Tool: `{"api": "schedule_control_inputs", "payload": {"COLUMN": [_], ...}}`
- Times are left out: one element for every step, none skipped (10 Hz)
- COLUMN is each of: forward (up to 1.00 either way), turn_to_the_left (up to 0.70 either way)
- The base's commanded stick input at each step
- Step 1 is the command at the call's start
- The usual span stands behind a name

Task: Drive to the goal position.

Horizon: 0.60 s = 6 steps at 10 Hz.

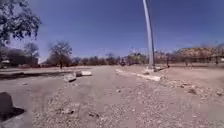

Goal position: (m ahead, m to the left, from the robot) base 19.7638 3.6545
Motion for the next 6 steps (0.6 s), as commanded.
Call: {"api": "schedule_control_inputs", "payload": {"forward": [0.7,0.7,0.7,0.7,0.7,0.7], "turn_to_the_left": [0.0,0.0,0.0,0.0,0.0,0.0]}}
